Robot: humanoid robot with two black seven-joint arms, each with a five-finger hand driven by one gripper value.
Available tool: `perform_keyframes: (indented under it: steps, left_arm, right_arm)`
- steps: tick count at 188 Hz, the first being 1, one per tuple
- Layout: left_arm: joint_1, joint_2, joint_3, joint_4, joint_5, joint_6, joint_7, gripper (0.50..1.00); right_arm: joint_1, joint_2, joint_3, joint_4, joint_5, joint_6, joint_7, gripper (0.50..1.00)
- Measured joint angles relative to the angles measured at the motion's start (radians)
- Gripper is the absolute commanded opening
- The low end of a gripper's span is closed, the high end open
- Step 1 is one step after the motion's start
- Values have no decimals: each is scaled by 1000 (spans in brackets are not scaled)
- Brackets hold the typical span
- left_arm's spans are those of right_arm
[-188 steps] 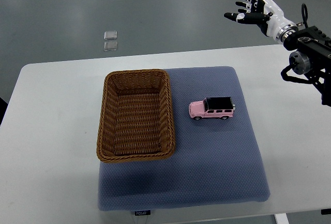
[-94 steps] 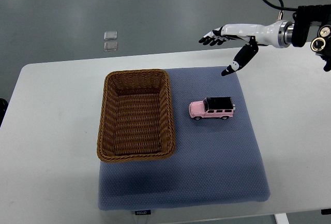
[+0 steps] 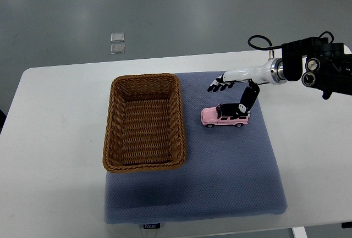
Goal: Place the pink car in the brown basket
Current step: 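Reach the right hand over the pink toy car, fingers pointing down, then close the right hand's fingers around the car's black roof and lift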
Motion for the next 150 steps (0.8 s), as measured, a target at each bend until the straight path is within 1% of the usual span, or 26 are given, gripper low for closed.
perform_keyframes:
  steps: [35,55,80,95,123,129,137,139,142,150]
  left_arm:
    - [0,0,0,0,0,0,0,1000]
    - [0,0,0,0,0,0,0,1000]
    - [0,0,0,0,0,0,0,1000]
    - [0,0,0,0,0,0,0,1000]
    - [0,0,0,1,0,0,0,1000]
    - [0,0,0,1,0,0,0,1000]
    - [0,0,0,1,0,0,0,1000]
    - [0,0,0,1,0,0,0,1000]
    - [0,0,0,1,0,0,0,1000]
    - [0,0,0,1,0,0,0,1000]
  right_arm:
    - [-44,62,-1,-50,8,-26,-64,874]
    - [-63,86,0,-85,15,-39,-120,874]
    - [-68,87,1,-96,40,-48,-193,872]
    - [-68,81,0,-97,49,-50,-212,866]
    - [-68,80,-6,-96,52,-63,-223,862]
    - [-68,80,-6,-96,52,-65,-226,850]
    - [-68,80,-6,-94,53,-66,-228,803]
    - [-68,81,-6,-94,53,-67,-228,803]
    - [-69,83,-6,-93,53,-67,-229,787]
    - [-72,87,-6,-92,50,-68,-229,766]
